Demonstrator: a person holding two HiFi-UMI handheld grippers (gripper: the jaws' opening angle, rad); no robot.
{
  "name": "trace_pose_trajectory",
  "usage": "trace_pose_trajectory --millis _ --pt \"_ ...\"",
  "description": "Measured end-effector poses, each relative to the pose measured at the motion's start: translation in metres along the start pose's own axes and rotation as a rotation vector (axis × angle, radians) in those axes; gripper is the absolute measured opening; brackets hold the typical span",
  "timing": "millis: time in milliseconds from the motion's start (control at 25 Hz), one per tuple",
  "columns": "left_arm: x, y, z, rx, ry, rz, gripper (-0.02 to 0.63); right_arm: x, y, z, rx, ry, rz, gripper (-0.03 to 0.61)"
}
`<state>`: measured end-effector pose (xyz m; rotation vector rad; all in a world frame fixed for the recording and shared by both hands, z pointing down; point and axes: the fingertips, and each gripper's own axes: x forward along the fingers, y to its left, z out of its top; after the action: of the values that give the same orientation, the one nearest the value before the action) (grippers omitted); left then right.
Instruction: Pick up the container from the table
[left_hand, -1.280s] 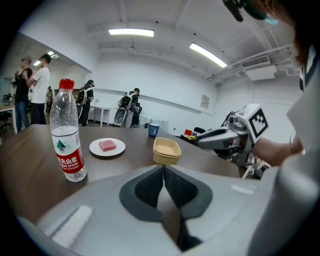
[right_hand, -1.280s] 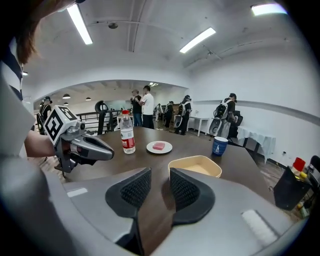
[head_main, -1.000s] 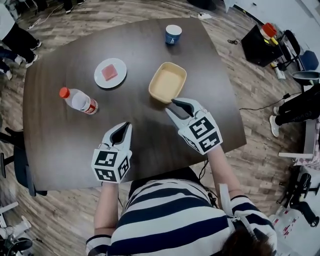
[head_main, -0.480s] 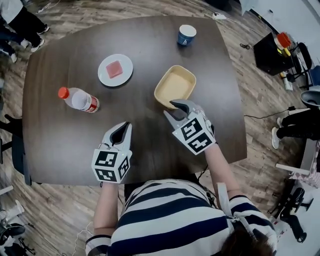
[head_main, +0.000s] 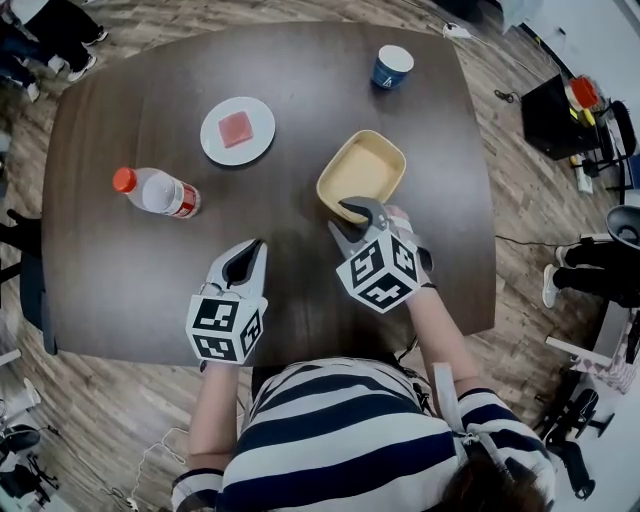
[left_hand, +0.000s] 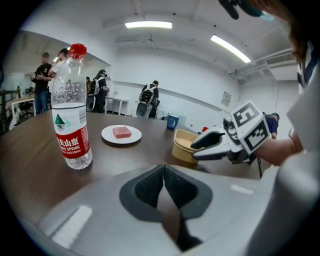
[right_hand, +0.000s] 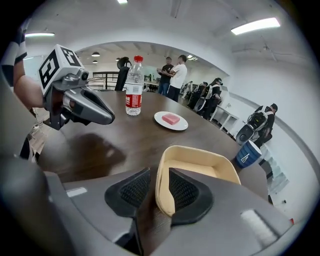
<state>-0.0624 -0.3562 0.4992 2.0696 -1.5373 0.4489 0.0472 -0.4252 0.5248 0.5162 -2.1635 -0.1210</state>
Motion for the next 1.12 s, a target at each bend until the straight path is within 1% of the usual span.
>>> trace_pose_trajectory --millis 200,520,760,1120 --pt "0.002 0.007 -0.001 -0.013 -0.004 0.011 0.0 0.009 0.002 -0.003 -0.045 0.05 0.005 0.11" --pt "0.001 0.014 -0.003 -0.021 -0.008 0.018 0.0 0.015 0.003 -0.006 -0.118 0.122 -0.009 0.061" --pt "-0.007 0.017 -0.005 -0.022 -0.014 0.027 0.0 0.016 0.005 -0.007 -0.115 0.157 -0.013 0.046" --pt "-0.036 0.021 -0.009 -0.008 -0.05 0.036 0.0 -0.004 0.017 0.001 -0.1 0.137 -0.064 0.028"
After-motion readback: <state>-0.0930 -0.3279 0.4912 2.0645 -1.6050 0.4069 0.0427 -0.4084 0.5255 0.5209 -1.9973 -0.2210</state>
